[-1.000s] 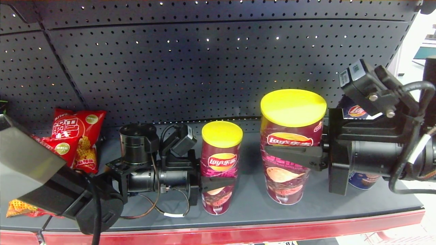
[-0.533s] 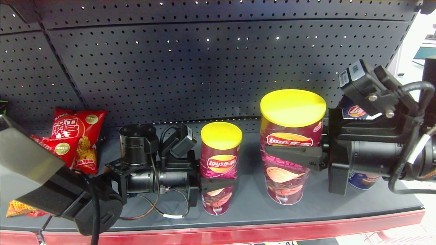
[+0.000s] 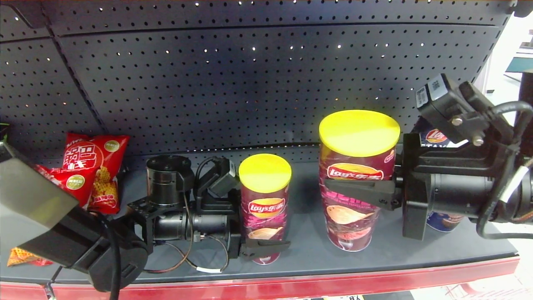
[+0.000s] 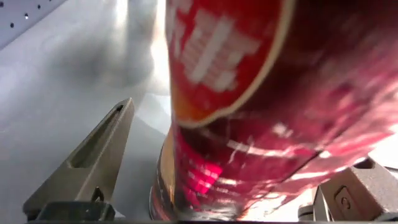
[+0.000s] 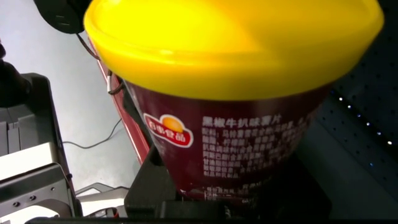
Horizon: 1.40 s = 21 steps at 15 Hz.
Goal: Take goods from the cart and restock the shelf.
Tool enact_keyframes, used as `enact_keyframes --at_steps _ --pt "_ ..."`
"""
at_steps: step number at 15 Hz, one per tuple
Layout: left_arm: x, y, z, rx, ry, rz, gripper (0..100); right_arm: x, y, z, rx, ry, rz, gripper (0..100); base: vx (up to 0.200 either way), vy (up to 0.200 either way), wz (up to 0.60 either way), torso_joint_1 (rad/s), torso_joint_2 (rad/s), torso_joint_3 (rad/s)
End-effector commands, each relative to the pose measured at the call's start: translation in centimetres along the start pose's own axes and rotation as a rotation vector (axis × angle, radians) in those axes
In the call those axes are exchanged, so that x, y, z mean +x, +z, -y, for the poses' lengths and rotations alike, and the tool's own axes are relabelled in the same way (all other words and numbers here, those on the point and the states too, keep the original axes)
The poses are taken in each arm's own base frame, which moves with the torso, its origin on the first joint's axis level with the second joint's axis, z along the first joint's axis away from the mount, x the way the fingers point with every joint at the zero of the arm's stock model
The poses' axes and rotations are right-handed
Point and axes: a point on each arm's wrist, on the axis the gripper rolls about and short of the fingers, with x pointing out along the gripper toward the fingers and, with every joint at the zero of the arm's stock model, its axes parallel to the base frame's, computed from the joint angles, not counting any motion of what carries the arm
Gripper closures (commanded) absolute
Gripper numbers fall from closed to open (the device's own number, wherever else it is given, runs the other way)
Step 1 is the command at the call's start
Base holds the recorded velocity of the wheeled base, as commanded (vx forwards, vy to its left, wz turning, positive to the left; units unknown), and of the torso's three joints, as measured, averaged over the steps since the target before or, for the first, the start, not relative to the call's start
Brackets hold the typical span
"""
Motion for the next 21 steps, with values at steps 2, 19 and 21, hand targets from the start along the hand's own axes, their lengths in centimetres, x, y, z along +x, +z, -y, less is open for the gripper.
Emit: enact_keyframes --at_steps 2,19,21 --pt "-0.4 0.2 0.3 0.007 0.001 0.006 0 -0.1 0.0 -0.1 -0.001 0.001 -0.001 100 0.0 0.0 0.0 0.0 0.0 0.0" --pt "-15.4 2.1 7.6 0.102 0.39 0.104 0 -0.5 -0.6 -0.4 0.003 -0.015 -0.02 100 0.0 0.0 0.0 0.0 0.0 0.0" --pt "-18.0 1.3 10.7 0.137 0.502 0.11 0 -0.7 -0.9 -0.5 0.005 -0.014 -0.024 100 0.0 0.0 0.0 0.0 0.0 0.0"
